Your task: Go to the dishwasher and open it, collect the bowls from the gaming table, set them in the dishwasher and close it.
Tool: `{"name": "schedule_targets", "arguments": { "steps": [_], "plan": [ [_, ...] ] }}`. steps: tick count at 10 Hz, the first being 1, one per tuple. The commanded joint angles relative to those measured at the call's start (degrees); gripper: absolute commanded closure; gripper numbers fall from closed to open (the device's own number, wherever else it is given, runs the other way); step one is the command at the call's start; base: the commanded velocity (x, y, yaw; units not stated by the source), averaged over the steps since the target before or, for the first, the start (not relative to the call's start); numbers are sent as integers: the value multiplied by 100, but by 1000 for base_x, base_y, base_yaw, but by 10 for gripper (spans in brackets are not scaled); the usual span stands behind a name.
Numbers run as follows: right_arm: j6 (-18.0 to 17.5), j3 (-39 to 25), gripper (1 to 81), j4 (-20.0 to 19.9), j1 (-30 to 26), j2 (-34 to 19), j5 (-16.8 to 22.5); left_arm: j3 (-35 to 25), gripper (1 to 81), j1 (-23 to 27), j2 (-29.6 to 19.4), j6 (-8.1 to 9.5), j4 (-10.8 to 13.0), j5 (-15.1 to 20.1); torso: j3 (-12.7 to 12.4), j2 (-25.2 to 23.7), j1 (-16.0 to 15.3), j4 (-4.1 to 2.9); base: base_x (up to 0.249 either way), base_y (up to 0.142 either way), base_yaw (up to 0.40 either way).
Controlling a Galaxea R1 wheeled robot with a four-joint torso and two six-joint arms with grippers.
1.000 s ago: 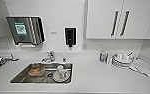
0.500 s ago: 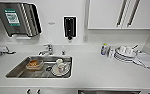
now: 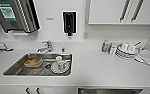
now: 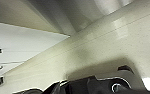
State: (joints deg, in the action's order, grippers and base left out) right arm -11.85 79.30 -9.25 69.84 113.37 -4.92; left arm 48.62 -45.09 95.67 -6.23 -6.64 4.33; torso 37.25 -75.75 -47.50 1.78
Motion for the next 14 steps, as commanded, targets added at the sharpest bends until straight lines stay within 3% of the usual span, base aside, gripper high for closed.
{"name": "schedule_targets", "arguments": {
  "steps": [1,3,5,7,11,12,14],
  "plan": [
    [-89,-610,10,-112,-694,-743,211,-230,10,611,-285,25,5,147,-2,0,0,0,0,0,0],
    [-212,-856,10,-121,-967,-919,264,-230,10,620,-276,34,-4,156,0,-2,0,0,0,0,0],
    [-555,-1199,10,-103,-1371,-1112,431,-221,10,646,-285,34,32,156,2,-2,0,0,0,0,0],
    [-949,-1322,10,-120,-1827,-1147,1105,-230,10,786,-276,34,23,156,2,-2,0,0,0,0,0],
    [-1487,-1497,10,-85,-2477,-1068,1626,-177,10,1041,-241,43,5,156,2,-2,0,0,0,0,0],
    [-1696,-1463,10,-94,-2645,-1051,1836,-150,10,1086,-223,139,14,156,2,-2,0,0,0,0,0],
    [-2127,-1401,10,-85,-2962,-998,2074,-150,10,1103,-118,140,14,157,2,-2,-2,0,0,0,0]
  ]
}}
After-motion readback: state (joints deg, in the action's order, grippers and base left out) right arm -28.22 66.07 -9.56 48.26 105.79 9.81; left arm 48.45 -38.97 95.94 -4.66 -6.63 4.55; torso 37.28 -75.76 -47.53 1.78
